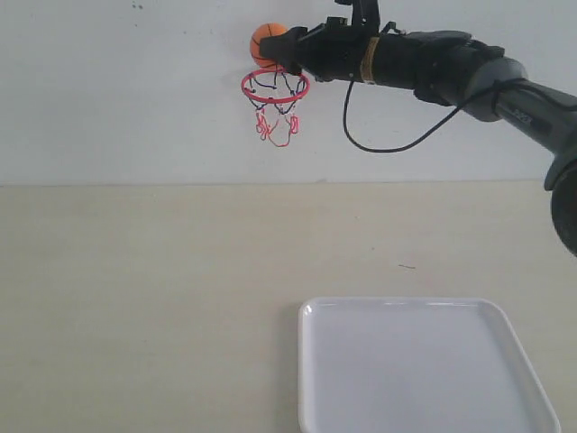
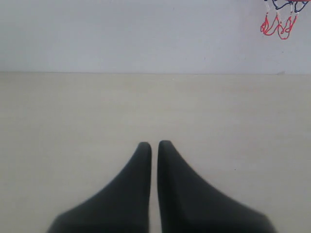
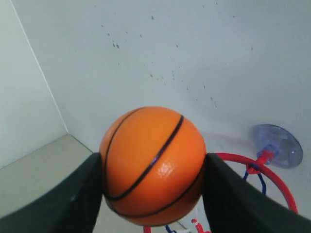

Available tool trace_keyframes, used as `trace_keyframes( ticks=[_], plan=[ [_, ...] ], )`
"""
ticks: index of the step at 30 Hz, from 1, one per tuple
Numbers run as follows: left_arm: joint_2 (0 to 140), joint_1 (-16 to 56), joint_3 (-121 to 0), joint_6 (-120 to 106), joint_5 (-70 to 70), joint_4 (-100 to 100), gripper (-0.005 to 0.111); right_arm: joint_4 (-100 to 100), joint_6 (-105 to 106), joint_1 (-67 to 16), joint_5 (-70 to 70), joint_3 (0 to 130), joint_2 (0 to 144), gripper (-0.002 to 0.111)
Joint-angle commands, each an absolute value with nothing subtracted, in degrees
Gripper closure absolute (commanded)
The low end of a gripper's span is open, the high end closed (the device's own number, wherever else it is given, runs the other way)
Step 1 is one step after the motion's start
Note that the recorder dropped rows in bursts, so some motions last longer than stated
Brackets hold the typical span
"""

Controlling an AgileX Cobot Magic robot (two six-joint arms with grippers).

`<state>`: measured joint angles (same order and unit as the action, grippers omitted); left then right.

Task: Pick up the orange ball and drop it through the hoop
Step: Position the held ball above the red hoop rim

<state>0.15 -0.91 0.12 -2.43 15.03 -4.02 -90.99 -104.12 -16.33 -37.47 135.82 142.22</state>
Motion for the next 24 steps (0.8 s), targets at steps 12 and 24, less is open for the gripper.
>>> trace_keyframes(
  ticks=[12, 24],
  plan=[
    [0.0, -1.1, 0.0, -2.7, 14.6, -4.5, 0.103, -91.1, -105.0, -16.7, -29.0, 136.2, 142.5, 0.108],
    [0.0, -1.1, 0.0, -2.7, 14.6, -4.5, 0.103, -91.1, -102.1, -19.9, -21.2, 136.2, 142.5, 0.108]
  ],
)
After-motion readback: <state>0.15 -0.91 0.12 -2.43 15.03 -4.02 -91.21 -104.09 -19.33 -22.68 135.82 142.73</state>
